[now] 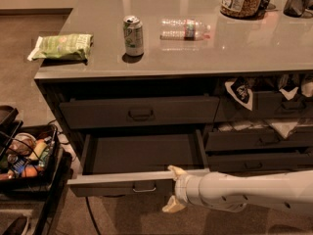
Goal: Open middle drawer
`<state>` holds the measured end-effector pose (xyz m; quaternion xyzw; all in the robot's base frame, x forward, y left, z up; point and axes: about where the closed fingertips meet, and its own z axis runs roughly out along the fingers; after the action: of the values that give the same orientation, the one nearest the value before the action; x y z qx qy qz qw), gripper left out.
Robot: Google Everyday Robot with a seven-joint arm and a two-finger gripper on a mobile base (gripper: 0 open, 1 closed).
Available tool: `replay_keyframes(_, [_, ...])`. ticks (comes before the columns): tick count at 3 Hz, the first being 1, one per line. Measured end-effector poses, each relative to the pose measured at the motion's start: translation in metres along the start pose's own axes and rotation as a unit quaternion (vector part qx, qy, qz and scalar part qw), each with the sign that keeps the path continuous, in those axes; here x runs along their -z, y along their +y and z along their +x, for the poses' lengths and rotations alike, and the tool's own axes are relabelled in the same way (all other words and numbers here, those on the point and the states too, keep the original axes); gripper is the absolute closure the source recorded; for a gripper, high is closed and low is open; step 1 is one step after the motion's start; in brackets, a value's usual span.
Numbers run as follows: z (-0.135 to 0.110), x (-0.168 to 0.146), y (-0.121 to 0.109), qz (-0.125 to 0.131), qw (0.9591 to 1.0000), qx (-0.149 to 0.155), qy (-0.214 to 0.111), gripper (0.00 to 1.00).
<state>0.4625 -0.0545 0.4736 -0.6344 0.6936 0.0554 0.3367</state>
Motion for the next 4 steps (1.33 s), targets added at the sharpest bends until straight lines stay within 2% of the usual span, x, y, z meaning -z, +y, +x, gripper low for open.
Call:
replay_keyframes(2, [-0.001,0.0,0.001,-0.001,1.0,0.001,-0.004,0.65])
replay_keyframes(3, [-0.004,0.0,0.0,-0.007,0.9993,0.019,-0.033,0.88])
replay_keyframes(4, [0.0,0.013,-0.016,0.008,0.9975,0.038,-0.059,1.0])
